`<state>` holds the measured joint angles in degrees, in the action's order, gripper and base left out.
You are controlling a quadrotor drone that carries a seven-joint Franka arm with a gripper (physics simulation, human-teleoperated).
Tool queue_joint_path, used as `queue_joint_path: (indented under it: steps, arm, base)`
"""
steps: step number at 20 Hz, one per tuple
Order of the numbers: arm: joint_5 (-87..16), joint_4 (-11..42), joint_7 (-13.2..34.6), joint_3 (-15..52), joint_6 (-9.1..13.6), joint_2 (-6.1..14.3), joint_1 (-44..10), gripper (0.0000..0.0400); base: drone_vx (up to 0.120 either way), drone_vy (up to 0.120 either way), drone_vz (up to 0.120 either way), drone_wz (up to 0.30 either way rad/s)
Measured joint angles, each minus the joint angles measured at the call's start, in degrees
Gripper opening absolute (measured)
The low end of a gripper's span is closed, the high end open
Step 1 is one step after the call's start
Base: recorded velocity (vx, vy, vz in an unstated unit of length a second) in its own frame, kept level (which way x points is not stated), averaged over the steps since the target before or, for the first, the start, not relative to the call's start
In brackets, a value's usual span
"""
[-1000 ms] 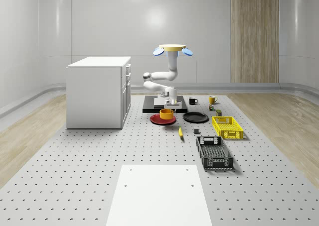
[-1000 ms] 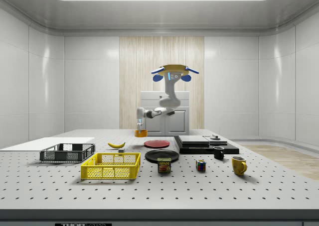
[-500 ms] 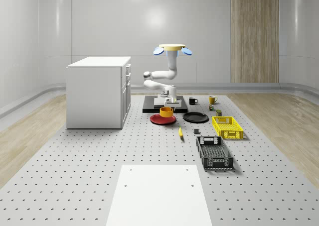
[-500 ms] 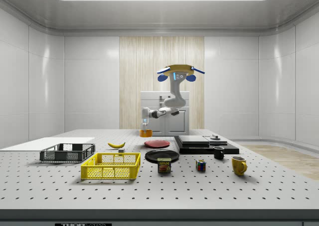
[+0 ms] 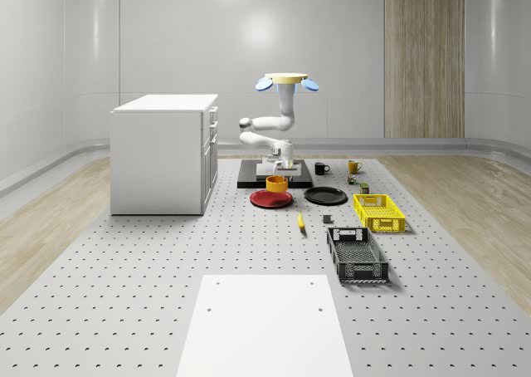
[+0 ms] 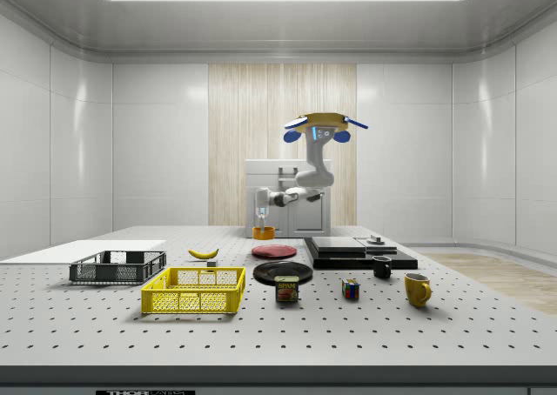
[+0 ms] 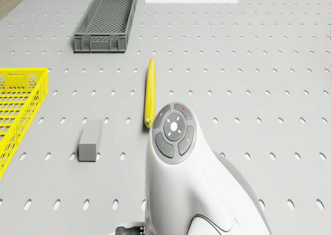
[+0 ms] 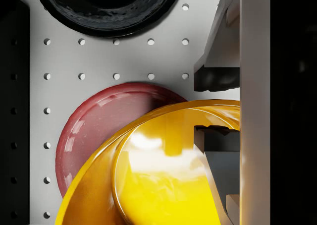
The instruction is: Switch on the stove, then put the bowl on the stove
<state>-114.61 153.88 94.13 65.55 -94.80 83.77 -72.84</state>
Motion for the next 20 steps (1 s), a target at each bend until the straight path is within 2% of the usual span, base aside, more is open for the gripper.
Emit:
queue_joint_path:
  steps: [20]
  arm:
    - [0.1,0.0,0.1,0.0,-0.1,0.2,-0.1,0.0100]
  base:
    - [-0.120,0.000,0.000,0.000]
